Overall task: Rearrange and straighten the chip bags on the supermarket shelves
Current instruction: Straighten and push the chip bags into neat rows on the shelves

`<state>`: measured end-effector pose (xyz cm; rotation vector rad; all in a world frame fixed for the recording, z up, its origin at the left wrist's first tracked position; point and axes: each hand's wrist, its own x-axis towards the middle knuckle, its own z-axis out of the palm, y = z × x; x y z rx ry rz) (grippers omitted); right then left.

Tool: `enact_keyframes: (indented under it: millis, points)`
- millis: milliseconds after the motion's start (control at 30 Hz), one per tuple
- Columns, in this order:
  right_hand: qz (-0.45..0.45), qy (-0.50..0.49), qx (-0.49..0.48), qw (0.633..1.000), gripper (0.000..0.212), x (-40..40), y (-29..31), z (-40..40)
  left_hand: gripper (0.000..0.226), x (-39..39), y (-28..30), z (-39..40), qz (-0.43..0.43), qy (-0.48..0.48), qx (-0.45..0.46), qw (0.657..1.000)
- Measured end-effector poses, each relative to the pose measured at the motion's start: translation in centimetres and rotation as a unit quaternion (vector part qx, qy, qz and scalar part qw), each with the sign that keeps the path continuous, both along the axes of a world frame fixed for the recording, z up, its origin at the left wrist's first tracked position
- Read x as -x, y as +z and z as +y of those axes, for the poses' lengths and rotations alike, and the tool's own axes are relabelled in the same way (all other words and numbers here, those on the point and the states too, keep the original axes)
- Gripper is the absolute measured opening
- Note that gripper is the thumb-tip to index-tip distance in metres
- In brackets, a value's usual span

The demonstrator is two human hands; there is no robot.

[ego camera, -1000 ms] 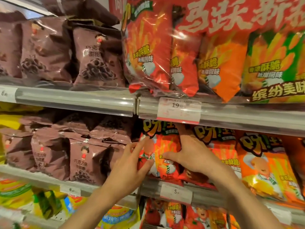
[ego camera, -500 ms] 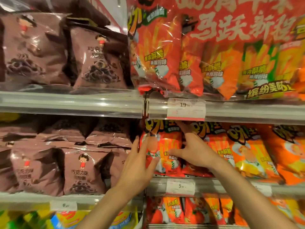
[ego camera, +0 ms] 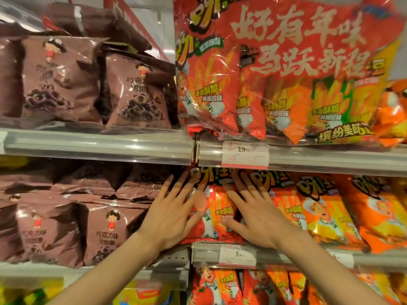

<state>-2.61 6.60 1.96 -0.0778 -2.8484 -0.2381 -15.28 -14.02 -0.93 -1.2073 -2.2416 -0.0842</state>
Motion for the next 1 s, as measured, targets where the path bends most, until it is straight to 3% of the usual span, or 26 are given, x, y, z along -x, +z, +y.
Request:
enact_keyframes:
  millis: [200,333,500,633,800,1000]
  points:
    - [0.015,0.017,0.009,1.0,0.084,0.9,-0.3,0.4,0.066,0.0,0.3,-0.4,-0.009,0.001,-0.011,1.0]
    - [0.053,0.015,0.069,0.996,0.082,-0.3,0.2,0.7,0.06,-0.8,0.8,-0.1,-0.047,-0.019,-0.073,0.996]
    - [0.155,-0.12,0.164,0.967,0.068,-3.0,2.0,5.1,0.044,-3.4,1.3,2.6,-0.118,-0.103,-0.181,0.971]
    - [0.112,-0.194,0.238,0.945,0.042,-4.8,3.4,9.1,0.043,-6.4,2.2,6.0,-0.22,-0.125,-0.184,0.95]
    - [-0.01,-0.166,0.295,0.941,0.076,-5.2,3.1,12.2,0.052,-7.9,2.6,10.7,-0.311,-0.067,-0.106,0.942]
    - [-0.028,-0.059,0.377,0.924,0.083,-4.5,3.5,13.1,0.06,-8.1,1.9,13.4,-0.366,0.012,-0.053,0.929]
